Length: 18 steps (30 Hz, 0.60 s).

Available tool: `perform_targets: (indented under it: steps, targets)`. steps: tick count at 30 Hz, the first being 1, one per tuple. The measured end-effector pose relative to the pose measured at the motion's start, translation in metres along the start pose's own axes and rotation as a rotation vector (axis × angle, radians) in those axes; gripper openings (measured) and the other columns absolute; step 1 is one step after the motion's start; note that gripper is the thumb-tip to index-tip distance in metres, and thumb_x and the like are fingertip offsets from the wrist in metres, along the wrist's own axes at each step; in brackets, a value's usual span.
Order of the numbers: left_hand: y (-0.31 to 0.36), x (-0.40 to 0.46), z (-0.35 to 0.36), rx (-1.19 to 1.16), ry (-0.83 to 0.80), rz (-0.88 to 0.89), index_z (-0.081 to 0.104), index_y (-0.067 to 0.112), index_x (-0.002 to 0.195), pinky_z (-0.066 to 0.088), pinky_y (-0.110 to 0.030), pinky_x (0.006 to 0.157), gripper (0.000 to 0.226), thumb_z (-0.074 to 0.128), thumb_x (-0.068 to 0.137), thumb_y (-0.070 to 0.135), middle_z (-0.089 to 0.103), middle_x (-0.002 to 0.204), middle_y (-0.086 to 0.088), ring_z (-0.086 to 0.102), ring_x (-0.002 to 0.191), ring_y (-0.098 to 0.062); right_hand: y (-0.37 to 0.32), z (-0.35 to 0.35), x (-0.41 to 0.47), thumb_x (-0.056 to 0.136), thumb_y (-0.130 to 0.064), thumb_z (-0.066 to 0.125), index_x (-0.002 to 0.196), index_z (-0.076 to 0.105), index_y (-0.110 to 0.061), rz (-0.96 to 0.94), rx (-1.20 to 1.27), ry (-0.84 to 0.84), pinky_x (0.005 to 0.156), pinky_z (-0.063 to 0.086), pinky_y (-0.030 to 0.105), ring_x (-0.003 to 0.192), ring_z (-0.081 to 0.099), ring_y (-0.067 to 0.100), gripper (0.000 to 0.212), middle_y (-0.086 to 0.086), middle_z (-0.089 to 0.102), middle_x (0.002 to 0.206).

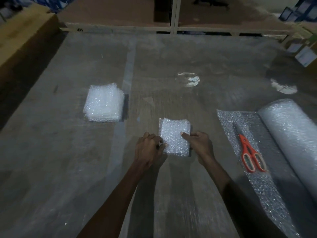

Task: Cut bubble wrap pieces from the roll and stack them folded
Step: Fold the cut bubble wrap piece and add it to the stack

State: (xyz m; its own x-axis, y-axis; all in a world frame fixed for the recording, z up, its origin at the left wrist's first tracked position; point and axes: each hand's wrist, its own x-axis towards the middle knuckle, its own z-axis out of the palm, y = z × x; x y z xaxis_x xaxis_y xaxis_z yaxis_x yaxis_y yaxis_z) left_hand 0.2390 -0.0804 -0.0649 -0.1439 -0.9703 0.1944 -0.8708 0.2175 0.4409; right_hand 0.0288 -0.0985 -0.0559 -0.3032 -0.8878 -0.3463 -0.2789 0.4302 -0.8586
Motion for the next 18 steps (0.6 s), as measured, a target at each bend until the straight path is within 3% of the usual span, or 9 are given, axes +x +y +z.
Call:
perform_targets:
  steps: [3, 7, 9, 11, 14, 15, 18]
  targets:
    - [0.005, -0.003, -0.003, -0.027, -0.032, -0.018, 0.074, 0.025, 0.096, 0.035, -0.030, 0.072, 0.015, 0.067, 0.091, 0.037, 0.071, 0.092, 0.006, 0.053, 0.096, -0.019, -0.005, 0.004, 0.004, 0.068, -0.043, 0.090, 0.093, 0.078, -0.016, 0.087, 0.119, -0.082, 0.063, 0.062, 0.037, 0.078, 0.077, 0.019, 0.040, 0.000, 0.080, 0.090]
    - [0.007, -0.004, -0.005, -0.093, -0.006, -0.091, 0.072, 0.024, 0.096, 0.037, -0.029, 0.069, 0.014, 0.066, 0.090, 0.036, 0.073, 0.091, 0.004, 0.056, 0.096, -0.022, -0.020, -0.002, -0.003, 0.086, -0.010, 0.079, 0.109, 0.073, -0.006, 0.132, 0.346, -0.241, 0.060, 0.058, 0.033, 0.083, 0.077, 0.028, 0.025, 0.013, 0.078, 0.100]
    - [0.008, -0.003, -0.007, -0.192, 0.020, -0.193, 0.069, 0.024, 0.100, 0.042, -0.028, 0.070, 0.029, 0.068, 0.086, 0.050, 0.071, 0.092, 0.005, 0.056, 0.096, -0.017, -0.026, -0.007, -0.008, 0.088, -0.005, 0.075, 0.110, 0.071, -0.004, 0.094, 0.423, -0.302, 0.065, 0.059, 0.036, 0.087, 0.076, 0.029, 0.022, 0.015, 0.078, 0.102]
    - [0.014, 0.000, -0.013, -0.443, 0.049, -0.325, 0.064, 0.023, 0.116, 0.048, -0.026, 0.077, 0.053, 0.075, 0.079, 0.058, 0.065, 0.107, 0.010, 0.056, 0.103, -0.012, -0.031, -0.014, -0.013, 0.089, -0.004, 0.074, 0.110, 0.071, -0.003, 0.048, 0.460, -0.353, 0.071, 0.059, 0.038, 0.094, 0.076, 0.032, 0.022, 0.016, 0.077, 0.105]
    - [0.030, 0.003, -0.031, -0.937, -0.112, -0.495, 0.041, 0.017, 0.146, 0.051, -0.031, 0.096, 0.096, 0.084, 0.069, 0.054, 0.052, 0.137, 0.008, 0.056, 0.120, -0.013, -0.039, -0.026, -0.020, 0.089, -0.003, 0.073, 0.116, 0.069, -0.002, -0.009, 0.504, -0.440, 0.078, 0.060, 0.040, 0.100, 0.074, 0.032, 0.027, 0.016, 0.077, 0.108]
    - [0.032, 0.003, -0.034, -1.070, -0.159, -0.497, 0.040, 0.018, 0.146, 0.053, -0.035, 0.097, 0.095, 0.085, 0.070, 0.051, 0.055, 0.140, 0.003, 0.060, 0.121, -0.016, -0.041, -0.030, -0.023, 0.089, -0.002, 0.073, 0.117, 0.068, -0.001, -0.022, 0.519, -0.458, 0.079, 0.060, 0.041, 0.100, 0.074, 0.032, 0.029, 0.016, 0.076, 0.109]
    - [0.047, 0.001, -0.047, -1.308, -0.226, -0.452, 0.055, 0.013, 0.134, 0.058, -0.033, 0.085, 0.060, 0.078, 0.080, 0.030, 0.069, 0.125, -0.006, 0.070, 0.109, -0.022, -0.044, -0.040, -0.026, 0.086, -0.002, 0.074, 0.121, 0.066, 0.002, -0.063, 0.529, -0.512, 0.085, 0.059, 0.044, 0.104, 0.073, 0.035, 0.036, 0.019, 0.075, 0.114]
